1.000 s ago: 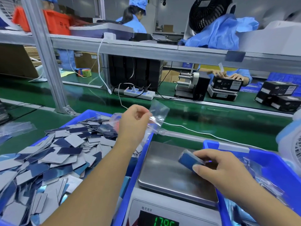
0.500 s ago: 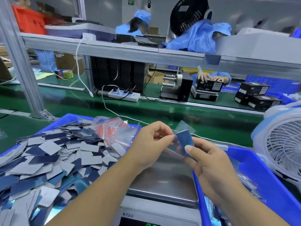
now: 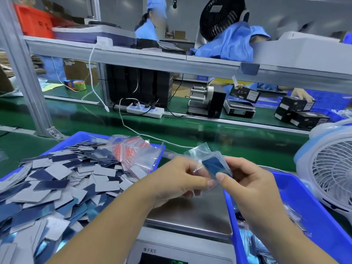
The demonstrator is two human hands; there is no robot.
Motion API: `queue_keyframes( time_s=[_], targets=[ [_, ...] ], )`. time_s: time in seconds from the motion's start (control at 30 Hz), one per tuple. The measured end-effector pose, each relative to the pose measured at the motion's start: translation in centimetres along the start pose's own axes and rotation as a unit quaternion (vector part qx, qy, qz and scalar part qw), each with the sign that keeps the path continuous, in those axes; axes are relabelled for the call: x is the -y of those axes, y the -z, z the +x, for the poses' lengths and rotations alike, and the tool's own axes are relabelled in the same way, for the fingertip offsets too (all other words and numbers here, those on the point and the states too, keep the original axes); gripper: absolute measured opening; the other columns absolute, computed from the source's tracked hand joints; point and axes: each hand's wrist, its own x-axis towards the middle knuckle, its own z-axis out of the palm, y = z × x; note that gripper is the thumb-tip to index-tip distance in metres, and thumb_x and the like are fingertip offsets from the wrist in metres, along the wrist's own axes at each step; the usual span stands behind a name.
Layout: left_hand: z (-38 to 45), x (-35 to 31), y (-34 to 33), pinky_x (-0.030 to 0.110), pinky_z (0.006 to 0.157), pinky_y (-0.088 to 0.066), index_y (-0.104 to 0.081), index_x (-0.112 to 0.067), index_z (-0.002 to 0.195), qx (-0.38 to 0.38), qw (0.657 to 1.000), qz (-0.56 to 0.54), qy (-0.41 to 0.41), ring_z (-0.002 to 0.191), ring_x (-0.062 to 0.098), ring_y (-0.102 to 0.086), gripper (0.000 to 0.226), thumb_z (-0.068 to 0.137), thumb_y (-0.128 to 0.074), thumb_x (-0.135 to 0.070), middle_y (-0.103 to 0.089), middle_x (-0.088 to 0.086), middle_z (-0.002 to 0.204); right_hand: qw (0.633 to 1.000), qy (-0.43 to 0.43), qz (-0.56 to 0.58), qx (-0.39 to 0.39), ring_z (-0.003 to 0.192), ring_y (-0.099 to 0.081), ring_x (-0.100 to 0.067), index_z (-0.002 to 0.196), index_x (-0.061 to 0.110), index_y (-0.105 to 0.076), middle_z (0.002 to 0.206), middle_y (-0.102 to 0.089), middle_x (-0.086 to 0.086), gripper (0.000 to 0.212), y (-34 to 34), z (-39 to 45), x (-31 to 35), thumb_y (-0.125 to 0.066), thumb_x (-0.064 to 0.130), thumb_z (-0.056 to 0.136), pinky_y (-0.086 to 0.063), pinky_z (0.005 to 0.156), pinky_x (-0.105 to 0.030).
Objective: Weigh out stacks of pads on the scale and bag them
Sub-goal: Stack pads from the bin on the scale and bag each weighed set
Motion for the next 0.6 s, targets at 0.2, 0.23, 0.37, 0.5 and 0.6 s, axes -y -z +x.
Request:
queue_keyframes(
  time_s=[0.2,0.23,0.37,0.5,0.6],
  targets=[
    [0.1,0.2,-0.1,0.021,0.058,-0.037,-0.073,-0.009,0.088,0.028,0.999,-0.024,0.015,0.064,0.008,-0.05,0.017,0.08,-0.074,-0.024,-0.061,-0.005,0.068,0.998,0.048,-0.051,0.0,0.086,-0.07,-0.013,0.095,0.034,-0.075,0.091,-0.074,0.005,0.031,-0.3,0.0,0.1,-0.07,0.014,0.072,-0.054,0.074,-0.02],
    [0.1,0.3,-0.1,0.02,0.057,-0.037,-0.073,-0.013,0.084,0.026,0.999,-0.019,0.011,0.062,0.007,-0.05,0.01,0.08,-0.073,-0.022,-0.06,-0.005,0.067,0.997,0.051,-0.059,0.004,0.086,-0.069,-0.013,0.096,0.035,-0.074,0.091,-0.074,0.006,0.032,-0.2,0.1,0.0,-0.07,0.014,0.073,-0.053,0.075,-0.02],
    [0.2,0.6,-0.3,0.019,0.052,-0.037,-0.075,-0.014,0.086,0.012,1.0,0.013,-0.001,0.057,0.006,-0.048,0.005,0.087,-0.071,-0.017,-0.061,-0.004,0.066,0.992,0.067,-0.101,0.021,0.088,-0.068,-0.01,0.097,0.045,-0.072,0.091,-0.072,0.011,0.039,-0.2,0.0,0.1,-0.069,0.015,0.073,-0.051,0.076,-0.016],
    [1.1,0.7,0.7,0.023,0.052,-0.034,-0.068,-0.017,0.065,-0.195,0.978,0.061,0.044,0.053,0.011,-0.043,0.022,0.087,-0.073,-0.016,-0.054,-0.005,0.057,0.984,0.043,-0.175,-0.017,0.087,-0.065,-0.001,0.087,0.048,-0.07,0.088,-0.07,0.022,0.031,0.2,0.3,-0.2,-0.076,0.02,0.074,-0.044,0.073,-0.007],
    [1.1,0.4,2.3,0.02,0.046,-0.027,-0.059,-0.013,0.064,-0.304,0.952,-0.006,0.043,0.043,0.011,-0.031,0.032,0.093,-0.068,-0.022,-0.046,-0.003,0.056,0.961,0.018,-0.277,0.015,0.08,-0.059,0.008,0.076,0.05,-0.063,0.083,-0.065,0.034,0.039,0.6,0.5,-0.6,-0.077,0.014,0.075,-0.039,0.068,-0.003]
  ],
)
